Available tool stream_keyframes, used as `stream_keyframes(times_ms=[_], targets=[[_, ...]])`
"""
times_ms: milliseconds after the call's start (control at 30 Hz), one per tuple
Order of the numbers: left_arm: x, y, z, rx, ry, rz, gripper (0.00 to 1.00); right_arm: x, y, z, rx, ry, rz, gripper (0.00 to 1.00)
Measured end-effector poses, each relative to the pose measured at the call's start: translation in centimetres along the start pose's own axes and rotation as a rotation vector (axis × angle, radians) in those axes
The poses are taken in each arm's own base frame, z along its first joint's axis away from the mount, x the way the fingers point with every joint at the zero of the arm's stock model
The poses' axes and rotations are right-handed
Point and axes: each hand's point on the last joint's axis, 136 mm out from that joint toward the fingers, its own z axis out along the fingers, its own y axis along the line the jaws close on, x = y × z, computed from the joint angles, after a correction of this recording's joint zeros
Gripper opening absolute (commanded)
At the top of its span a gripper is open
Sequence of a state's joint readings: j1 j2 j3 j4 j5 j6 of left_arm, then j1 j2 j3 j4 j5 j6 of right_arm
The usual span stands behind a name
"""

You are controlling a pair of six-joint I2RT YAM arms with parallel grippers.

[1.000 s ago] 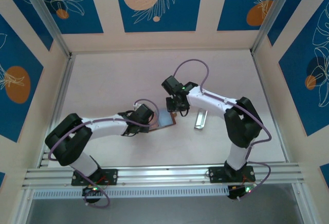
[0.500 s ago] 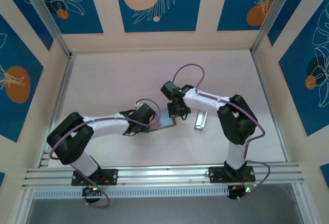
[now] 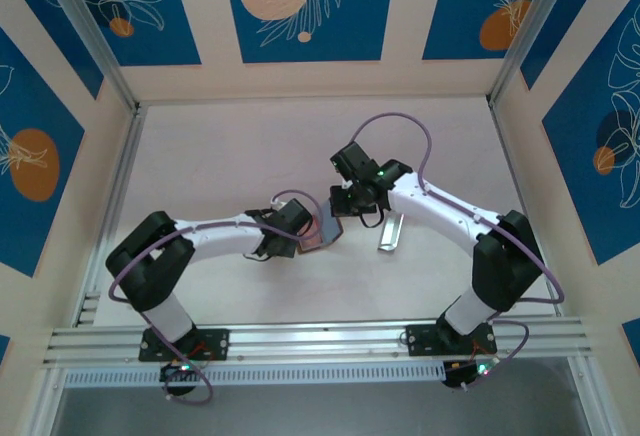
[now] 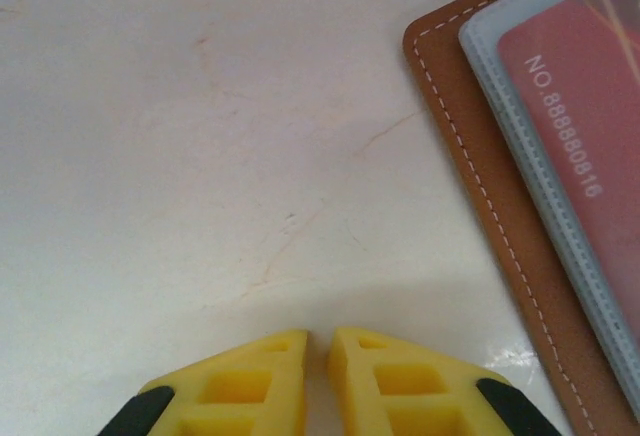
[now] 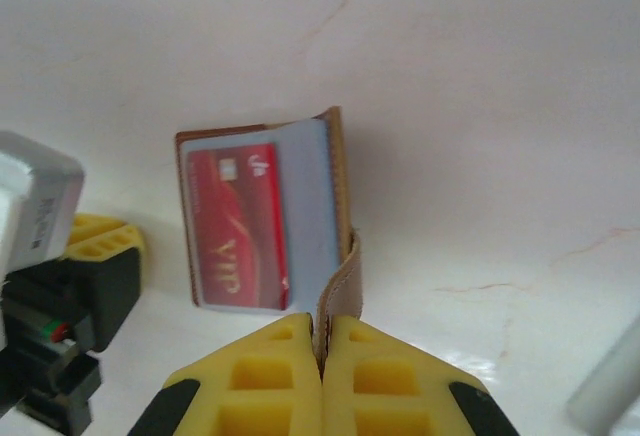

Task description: Put the credit cards into the card holder

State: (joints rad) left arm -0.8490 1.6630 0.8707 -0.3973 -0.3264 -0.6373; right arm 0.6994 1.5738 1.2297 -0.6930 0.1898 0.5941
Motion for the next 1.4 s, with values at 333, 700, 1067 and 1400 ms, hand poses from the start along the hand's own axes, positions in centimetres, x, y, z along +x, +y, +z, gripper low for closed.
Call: stream_keyframes(times_ms=[333, 700, 1067, 1400], targets=[[0.4, -0.2, -2.4, 0.155, -0.089, -0.125, 0.18, 1.8, 6.7, 2.6, -0.161, 0.091, -0.058, 0.00], [3.4, 3.7, -4.9, 0.158, -0.107, -0.233, 0.16, 1.6, 12.3, 4.6, -0.240, 0.128, -0.095, 0.00], [3.6, 7.1, -9.2, 0.140, -0.208, -0.300, 0.17, 2.8, 16.0, 11.5, -0.287, 0.197, -0.088, 0.05], [3.4, 6.2, -7.7, 0.095, -0.144, -0.230, 0.17, 2.8, 16.2, 10.9, -0.342, 0.175, -0.122, 0.41]])
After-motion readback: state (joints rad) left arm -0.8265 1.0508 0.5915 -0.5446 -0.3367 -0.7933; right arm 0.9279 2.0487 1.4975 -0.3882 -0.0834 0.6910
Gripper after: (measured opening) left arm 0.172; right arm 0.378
